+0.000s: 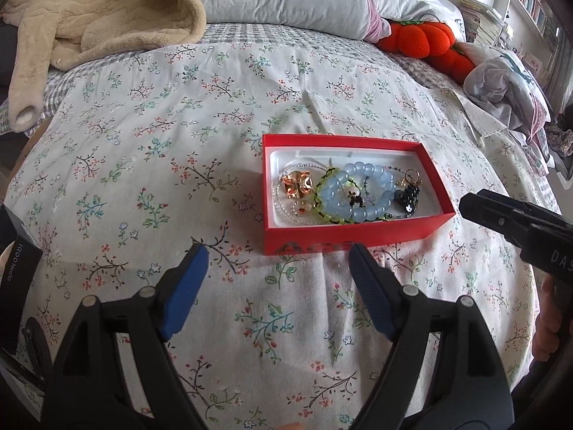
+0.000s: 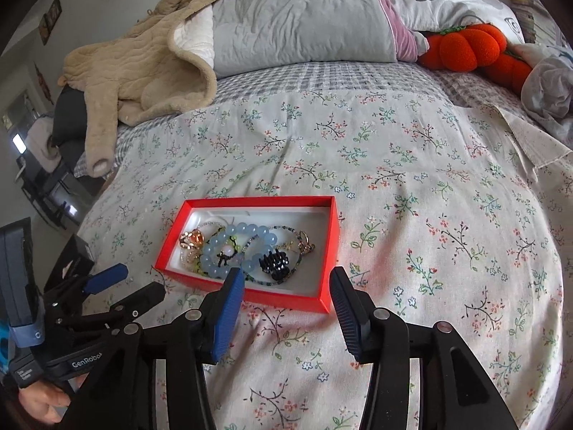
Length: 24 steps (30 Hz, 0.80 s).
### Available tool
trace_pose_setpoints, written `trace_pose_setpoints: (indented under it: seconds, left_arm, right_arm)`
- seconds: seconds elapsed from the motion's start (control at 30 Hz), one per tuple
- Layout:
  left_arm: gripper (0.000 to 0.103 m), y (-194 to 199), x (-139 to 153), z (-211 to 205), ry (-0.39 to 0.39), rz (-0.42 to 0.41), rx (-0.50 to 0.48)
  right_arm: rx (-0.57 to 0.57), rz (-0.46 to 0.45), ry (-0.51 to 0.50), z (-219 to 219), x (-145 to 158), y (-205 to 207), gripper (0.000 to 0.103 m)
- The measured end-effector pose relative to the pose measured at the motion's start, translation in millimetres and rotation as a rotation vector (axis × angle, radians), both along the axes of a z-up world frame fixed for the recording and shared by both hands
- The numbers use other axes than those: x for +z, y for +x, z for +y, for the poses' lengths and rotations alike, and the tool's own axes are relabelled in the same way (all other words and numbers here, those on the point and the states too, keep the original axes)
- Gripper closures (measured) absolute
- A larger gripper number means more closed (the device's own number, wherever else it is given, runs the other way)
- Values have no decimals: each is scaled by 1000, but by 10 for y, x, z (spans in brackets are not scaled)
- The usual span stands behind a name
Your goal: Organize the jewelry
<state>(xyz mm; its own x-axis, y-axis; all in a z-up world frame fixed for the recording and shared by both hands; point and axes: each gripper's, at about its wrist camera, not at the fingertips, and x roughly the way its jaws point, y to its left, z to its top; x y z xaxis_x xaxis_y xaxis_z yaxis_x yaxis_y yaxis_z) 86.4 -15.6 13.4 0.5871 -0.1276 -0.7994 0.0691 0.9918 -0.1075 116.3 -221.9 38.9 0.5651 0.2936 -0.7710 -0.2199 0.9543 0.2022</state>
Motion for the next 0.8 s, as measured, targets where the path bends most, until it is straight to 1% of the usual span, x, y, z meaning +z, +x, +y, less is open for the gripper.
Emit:
trace_pose_setpoints:
  seconds: [0.03, 0.07, 0.1, 0.13, 0.17, 0.2, 0.23, 0.27, 0.3, 0.33, 0.43, 0.5, 0.8]
  left_arm:
    - [20, -20, 0, -3, 4, 1, -1]
    - [17, -40, -1, -10, 7, 2, -3]
    - [10, -56, -5, -19, 15, 10, -2]
    - [6, -71, -11, -30, 25, 17, 1]
    - [1, -90, -10, -36, 30, 19, 5]
    - [1, -108, -6, -41, 33, 16, 9]
    - [1, -129, 0, -48, 37, 17, 11]
    - [1, -146, 4, -55, 42, 22, 12]
    - [1, -166, 7, -65, 47, 26, 13]
    - [1, -186, 7, -69, 50, 28, 15]
    - [1, -256, 6, -100, 61, 35, 18]
    - [1, -292, 5, -110, 70, 37, 22]
    - [1, -348, -31, -96, 81, 54, 25]
  right_arm:
    - [-3, 6, -10, -11, -11, -40, 52]
    - [-8, 15, -20, -24, -21, -74, 49]
    - [-15, 24, -33, -38, -32, -107, 47]
    - [-24, 33, -47, -49, -41, -140, 46]
    - [-29, 40, -55, -63, -53, -170, 42]
    - [-33, 48, -63, -72, -64, -202, 37]
    - [-41, 53, -73, -76, -74, -236, 33]
    - [-51, 55, -81, -82, -81, -274, 27]
    - [-60, 57, -88, -87, -90, -307, 17]
    - [-69, 59, -99, -89, -98, -337, 14]
    - [-82, 57, -143, -69, -114, -431, 11]
    - [-86, 58, -166, -56, -125, -478, 0]
    - [-80, 82, -208, -31, -183, -547, 0]
